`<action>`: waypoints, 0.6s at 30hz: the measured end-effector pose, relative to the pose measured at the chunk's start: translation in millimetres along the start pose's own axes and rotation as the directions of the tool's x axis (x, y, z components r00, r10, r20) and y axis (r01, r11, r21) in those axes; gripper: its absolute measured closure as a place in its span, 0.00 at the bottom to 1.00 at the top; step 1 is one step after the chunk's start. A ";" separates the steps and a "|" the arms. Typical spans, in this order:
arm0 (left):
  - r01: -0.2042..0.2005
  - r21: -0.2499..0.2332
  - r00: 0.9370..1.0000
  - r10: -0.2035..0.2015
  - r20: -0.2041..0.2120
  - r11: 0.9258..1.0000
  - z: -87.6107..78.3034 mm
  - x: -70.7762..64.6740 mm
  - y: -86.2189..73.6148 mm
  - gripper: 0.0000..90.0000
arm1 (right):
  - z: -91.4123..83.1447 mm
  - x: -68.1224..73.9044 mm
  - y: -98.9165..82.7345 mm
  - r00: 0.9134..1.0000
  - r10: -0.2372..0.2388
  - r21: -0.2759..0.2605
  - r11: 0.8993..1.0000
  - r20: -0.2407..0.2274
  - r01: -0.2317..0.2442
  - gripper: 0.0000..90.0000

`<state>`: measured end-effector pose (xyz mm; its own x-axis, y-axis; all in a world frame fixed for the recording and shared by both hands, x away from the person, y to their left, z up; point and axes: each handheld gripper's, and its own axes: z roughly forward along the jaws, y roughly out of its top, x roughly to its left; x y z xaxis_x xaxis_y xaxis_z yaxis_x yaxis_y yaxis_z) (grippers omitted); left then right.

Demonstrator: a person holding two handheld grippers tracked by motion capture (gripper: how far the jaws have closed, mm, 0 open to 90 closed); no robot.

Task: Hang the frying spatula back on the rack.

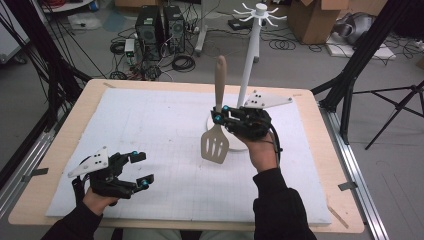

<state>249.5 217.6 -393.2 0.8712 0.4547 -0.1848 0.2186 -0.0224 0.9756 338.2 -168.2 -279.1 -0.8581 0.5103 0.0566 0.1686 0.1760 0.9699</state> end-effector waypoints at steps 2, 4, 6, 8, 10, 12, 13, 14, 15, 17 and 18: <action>-0.003 -0.005 1.000 0.003 0.005 1.000 0.1 -0.4 0.2 0.20 | -0.2 -5.7 6.0 1.000 0.007 0.000 1.000 0.026 -0.007 0.88; -0.002 -0.007 1.000 0.002 0.005 1.000 0.1 -0.2 0.0 0.20 | -0.3 -11.6 11.8 0.999 0.014 -0.001 1.000 0.046 -0.014 0.88; -0.005 -0.007 1.000 0.005 0.004 1.000 -0.1 0.4 0.0 0.20 | 0.1 -17.4 17.0 0.997 0.034 -0.005 0.999 0.067 -0.034 0.88; -0.005 -0.011 1.000 0.005 0.004 1.000 -0.5 0.0 0.1 0.20 | 1.7 -22.8 22.4 0.995 0.041 -0.006 0.999 0.086 -0.041 0.88; -0.006 -0.012 1.000 0.006 0.005 1.000 -1.0 -0.2 0.3 0.20 | 3.1 -26.6 28.5 0.994 0.046 0.002 0.999 0.103 -0.047 0.88; -0.007 -0.011 1.000 0.007 0.009 1.000 -1.0 -0.2 0.2 0.20 | 4.0 -30.2 33.8 0.992 0.051 -0.004 0.999 0.112 -0.051 0.88; -0.005 -0.012 1.000 0.005 0.011 1.000 -0.7 -0.4 0.1 0.20 | 4.4 -31.9 36.1 0.992 0.058 -0.004 0.998 0.114 -0.058 0.88; -0.006 -0.013 1.000 0.006 0.013 1.000 -0.4 -0.3 0.1 0.20 | 4.6 -33.7 38.0 0.991 0.061 -0.003 0.998 0.116 -0.061 0.88; -0.009 -0.011 1.000 0.009 0.013 1.000 -0.4 -0.2 0.1 0.20 | 4.7 -35.0 39.8 0.991 0.067 -0.005 0.998 0.120 -0.067 0.88; -0.006 -0.013 1.000 0.007 0.015 1.000 -0.3 -0.4 0.1 0.20 | 4.3 -38.6 42.7 0.989 0.075 -0.010 0.997 0.126 -0.075 0.88; -0.007 -0.014 1.000 0.007 0.013 1.000 -0.3 -0.5 0.1 0.20 | 4.1 -40.3 43.8 0.988 0.081 -0.010 0.997 0.130 -0.081 0.88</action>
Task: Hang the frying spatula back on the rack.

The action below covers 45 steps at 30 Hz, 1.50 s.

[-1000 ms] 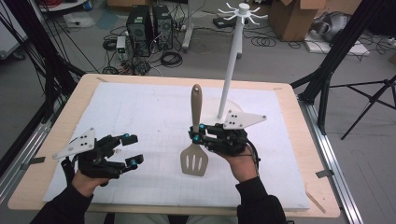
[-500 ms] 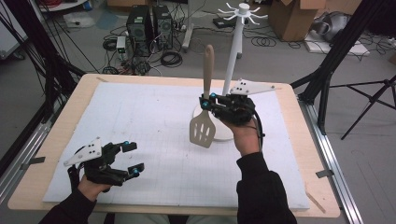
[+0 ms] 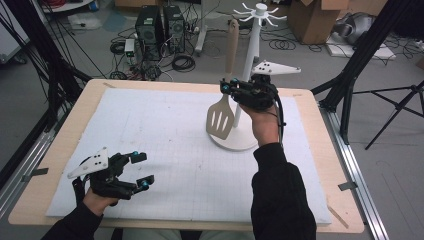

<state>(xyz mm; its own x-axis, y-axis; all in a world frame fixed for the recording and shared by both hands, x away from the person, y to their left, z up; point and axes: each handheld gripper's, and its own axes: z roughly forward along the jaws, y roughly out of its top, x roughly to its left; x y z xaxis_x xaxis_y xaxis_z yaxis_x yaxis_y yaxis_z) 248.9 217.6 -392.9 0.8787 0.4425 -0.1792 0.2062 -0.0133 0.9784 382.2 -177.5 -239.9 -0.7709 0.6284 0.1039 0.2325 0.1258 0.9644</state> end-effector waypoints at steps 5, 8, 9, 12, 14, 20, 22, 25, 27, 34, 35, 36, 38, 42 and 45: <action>-0.002 0.002 1.000 0.002 0.002 1.000 0.0 0.0 0.0 0.20 | 1.2 -9.0 2.9 0.999 0.026 0.019 0.999 0.029 -0.027 0.88; 0.000 0.002 1.000 0.000 0.001 1.000 0.1 0.3 -0.2 0.20 | 1.0 -12.5 4.2 0.999 0.037 0.011 0.999 0.033 -0.038 0.88; -0.002 0.001 1.000 0.002 -0.001 1.000 0.0 0.7 -0.1 0.20 | 1.3 -13.3 4.6 0.999 0.042 0.010 0.999 0.035 -0.042 0.88; 0.003 0.000 1.000 -0.003 0.003 1.000 -0.4 0.6 0.0 0.20 | 2.5 -15.6 5.9 0.998 0.049 0.018 0.999 0.048 -0.050 0.88; 0.006 -0.004 1.000 -0.006 0.009 1.000 -0.6 0.5 0.1 0.20 | 3.3 -16.6 6.1 0.997 0.053 0.023 0.998 0.052 -0.054 0.88; 0.003 -0.005 1.000 -0.003 0.008 1.000 -1.2 1.3 0.4 0.20 | 5.9 -16.3 6.3 0.997 0.059 0.027 0.998 0.049 -0.060 0.88; 0.003 -0.006 1.000 -0.003 0.008 1.000 -1.2 1.2 0.5 0.20 | 7.0 -15.7 6.3 0.997 0.057 0.030 0.998 0.047 -0.059 0.88; 0.006 -0.007 1.000 -0.006 0.013 1.000 -1.1 0.8 0.5 0.20 | 7.6 -15.5 6.0 0.996 0.073 0.034 0.997 0.051 -0.075 0.88; 0.007 -0.006 1.000 -0.007 0.030 1.000 -0.9 0.4 0.5 0.20 | 7.8 -15.8 5.5 0.995 0.086 0.036 0.996 0.050 -0.087 0.88; 0.004 -0.008 0.999 -0.004 0.033 1.000 -0.8 -0.1 0.8 0.21 | 3.9 -17.6 5.1 0.992 0.103 0.030 0.994 0.067 -0.105 0.88; 0.005 -0.008 0.999 -0.004 0.032 1.000 -0.9 -0.1 0.7 0.21 | 2.8 -17.6 4.9 0.992 0.102 0.027 0.994 0.070 -0.104 0.88; 0.003 -0.007 0.999 -0.002 0.034 1.000 -0.8 -0.1 0.7 0.21 | 1.9 -17.8 4.8 0.992 0.101 0.024 0.994 0.071 -0.102 0.88; 0.002 -0.006 0.999 -0.002 0.034 1.000 -0.5 -0.4 0.6 0.21 | -0.3 -17.9 3.7 0.992 0.100 0.024 0.994 0.078 -0.102 0.88; 0.001 -0.002 0.999 -0.001 0.032 1.000 -0.3 -0.3 0.2 0.21 | -4.9 -21.1 -1.6 0.991 0.092 0.035 0.995 0.098 -0.096 0.88; 0.002 -0.002 1.000 -0.002 0.028 1.000 0.2 0.0 -0.3 0.21 | -8.0 -23.3 -5.7 0.991 0.075 0.032 0.996 0.110 -0.079 0.87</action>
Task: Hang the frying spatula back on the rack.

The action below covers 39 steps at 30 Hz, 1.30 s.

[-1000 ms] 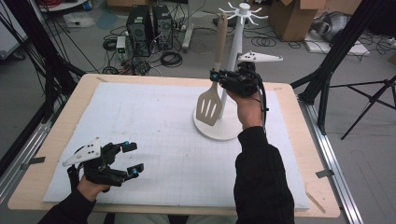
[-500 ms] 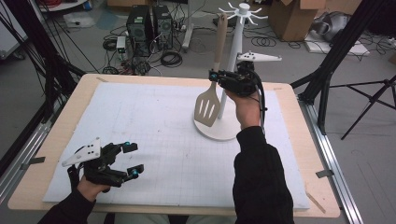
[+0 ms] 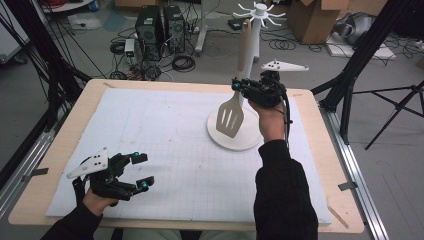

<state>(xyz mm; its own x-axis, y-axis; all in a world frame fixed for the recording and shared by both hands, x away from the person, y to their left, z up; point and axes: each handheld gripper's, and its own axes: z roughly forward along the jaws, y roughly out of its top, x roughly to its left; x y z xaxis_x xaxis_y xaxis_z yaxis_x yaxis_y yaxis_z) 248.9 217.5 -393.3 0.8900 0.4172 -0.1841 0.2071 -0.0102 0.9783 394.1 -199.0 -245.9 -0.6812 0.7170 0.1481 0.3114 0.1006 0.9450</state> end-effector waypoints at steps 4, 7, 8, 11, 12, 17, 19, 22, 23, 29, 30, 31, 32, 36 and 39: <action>-0.001 0.005 1.000 0.001 -0.005 1.000 0.0 0.7 -0.9 0.21 | -2.6 -1.7 -3.1 1.000 -0.013 -0.012 1.000 0.007 0.013 0.87; 0.003 0.005 1.000 -0.003 -0.011 1.000 -0.9 1.8 -1.8 0.21 | -5.7 -1.7 -6.2 1.000 -0.019 -0.029 0.999 0.005 0.019 0.79; 0.004 0.005 1.000 -0.003 -0.015 1.000 -1.3 2.4 -2.3 0.21 | -8.1 -1.2 -7.4 1.000 -0.015 -0.048 0.999 0.016 0.016 0.69; 0.004 -0.004 0.999 -0.005 -0.031 1.000 -3.8 4.2 -3.1 0.21 | -19.2 2.4 -12.0 0.995 -0.029 -0.079 0.996 0.092 0.036 0.52; 0.000 -0.003 0.999 0.000 -0.038 1.000 -4.7 4.9 -3.0 0.21 | -25.2 4.6 -15.2 0.992 -0.038 -0.080 0.996 0.124 0.048 0.46; -0.028 -0.021 0.993 0.026 -0.115 0.999 -10.0 8.8 -4.0 0.21 | -49.8 10.0 -40.0 0.980 -0.079 -0.080 0.992 0.183 0.095 0.26; -0.052 -0.024 0.988 0.048 -0.146 0.998 -10.9 11.1 -5.7 0.21 | -57.3 10.8 -57.5 0.978 -0.096 -0.048 0.993 0.183 0.107 0.22; -0.081 -0.016 0.982 0.077 -0.172 0.997 -11.5 14.8 -10.5 0.20 | -65.0 12.6 -89.3 0.970 -0.176 0.022 0.984 0.167 0.174 0.21; -0.079 -0.010 0.981 0.076 -0.177 0.997 -11.6 16.3 -11.7 0.20 | -67.0 13.1 -100.3 0.968 -0.196 0.045 0.980 0.158 0.192 0.20; -0.053 0.019 0.976 0.056 -0.211 0.998 -12.6 19.0 -12.3 0.21 | -82.1 17.0 -162.0 0.983 -0.167 0.060 0.985 0.079 0.163 0.17; -0.058 0.024 0.973 0.062 -0.224 0.998 -12.6 19.0 -12.4 0.20 | -83.8 17.5 -168.3 0.984 -0.164 0.056 0.986 0.071 0.160 0.17; -0.054 0.024 0.970 0.059 -0.235 0.998 -12.6 19.2 -12.9 0.20 | -86.0 17.7 -176.6 0.982 -0.173 0.045 0.984 0.076 0.170 0.17; -0.047 0.012 0.968 0.049 -0.246 0.999 -12.8 20.0 -13.6 0.19 | -88.6 19.0 -184.7 0.983 -0.166 0.047 0.986 0.079 0.162 0.17; -0.049 0.007 0.964 0.049 -0.260 0.999 -13.8 20.6 -14.4 0.19 | -91.8 18.6 -196.0 0.982 -0.174 0.092 0.982 0.079 0.167 0.17; -0.048 -0.002 0.964 0.046 -0.262 0.999 -14.7 19.6 -14.5 0.19 | -93.4 19.7 -194.3 0.983 -0.168 0.074 0.984 0.078 0.163 0.17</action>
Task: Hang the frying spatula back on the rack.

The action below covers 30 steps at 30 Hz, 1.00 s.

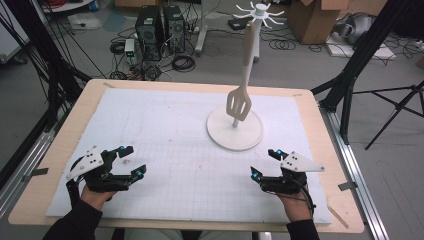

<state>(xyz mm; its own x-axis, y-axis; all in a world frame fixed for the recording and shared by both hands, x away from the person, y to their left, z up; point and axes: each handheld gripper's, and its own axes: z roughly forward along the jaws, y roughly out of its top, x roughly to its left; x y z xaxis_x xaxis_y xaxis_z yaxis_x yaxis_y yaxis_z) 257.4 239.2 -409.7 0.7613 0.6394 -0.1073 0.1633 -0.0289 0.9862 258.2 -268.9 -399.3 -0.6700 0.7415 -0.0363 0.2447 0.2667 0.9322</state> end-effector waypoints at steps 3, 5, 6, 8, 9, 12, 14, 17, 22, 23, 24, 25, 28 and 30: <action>0.000 -0.002 1.000 0.000 0.002 1.000 -2.0 -0.7 -0.1 0.19 | -0.2 -2.3 0.5 1.000 -0.011 -0.005 1.000 0.007 0.011 0.17; 0.001 -0.006 1.000 -0.001 -0.002 1.000 -3.6 -0.8 -0.1 0.19 | -0.3 -4.1 0.4 1.000 -0.008 -0.007 1.000 0.012 0.008 0.17; 0.000 -0.006 1.000 0.000 -0.005 1.000 -4.7 -0.4 -0.1 0.19 | -0.3 -4.9 0.5 1.000 -0.007 -0.010 1.000 0.017 0.008 0.17; 0.010 -0.012 1.000 -0.010 -0.005 1.000 -6.3 -0.5 -0.3 0.19 | -0.7 -4.8 0.9 1.000 0.000 -0.013 1.000 0.022 0.001 0.17; 0.011 -0.013 1.000 -0.011 -0.006 1.000 -7.0 -0.4 -0.7 0.19 | -0.6 -5.0 1.2 1.000 -0.003 -0.017 1.000 0.024 0.003 0.17; 0.013 -0.011 1.000 -0.013 -0.007 1.000 -8.3 -1.1 -1.8 0.19 | 0.6 -5.2 2.3 0.999 -0.004 -0.020 1.000 0.032 0.005 0.17; 0.011 -0.012 1.000 -0.011 -0.005 1.000 -8.6 -1.7 -1.7 0.19 | 0.9 -4.4 2.4 1.000 0.001 -0.014 1.000 0.030 -0.001 0.17; 0.012 -0.012 1.000 -0.012 0.000 1.000 -8.4 -2.4 -2.0 0.20 | 1.1 -3.7 2.6 1.000 -0.001 -0.019 1.000 0.030 0.002 0.17; 0.007 -0.005 1.000 -0.007 0.005 1.000 -8.0 -1.1 -2.5 0.20 | 0.9 -4.2 2.5 0.999 0.010 -0.022 1.000 0.034 -0.009 0.17; 0.013 -0.006 1.000 -0.013 0.007 1.000 -8.1 -1.1 -2.5 0.20 | 1.2 -4.9 2.3 0.999 0.009 -0.023 1.000 0.038 -0.008 0.17; 0.018 -0.010 1.000 -0.018 0.006 1.000 -8.1 -0.4 -2.8 0.20 | 1.3 -5.1 2.4 0.999 0.010 -0.022 1.000 0.038 -0.009 0.17; 0.017 -0.010 1.000 -0.017 0.005 1.000 -8.4 0.2 -2.7 0.20 | 1.5 -5.3 2.1 0.999 0.012 -0.021 1.000 0.036 -0.012 0.17; 0.024 -0.012 1.000 -0.024 0.002 1.000 -8.9 0.8 -2.8 0.20 | 1.7 -5.3 1.8 0.999 0.013 -0.013 1.000 0.034 -0.013 0.17; 0.024 -0.013 1.000 -0.024 0.003 1.000 -8.8 0.9 -2.8 0.20 | 1.9 -5.2 1.8 0.999 0.013 -0.013 1.000 0.033 -0.012 0.17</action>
<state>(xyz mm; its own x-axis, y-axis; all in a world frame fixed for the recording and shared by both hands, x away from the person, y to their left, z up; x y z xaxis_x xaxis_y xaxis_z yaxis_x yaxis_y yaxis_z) 252.1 246.6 -411.5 0.7590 0.6377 -0.1316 0.1739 -0.0037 0.9848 263.5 -271.1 -398.2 -0.6430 0.7650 -0.0364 0.2438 0.2495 0.9372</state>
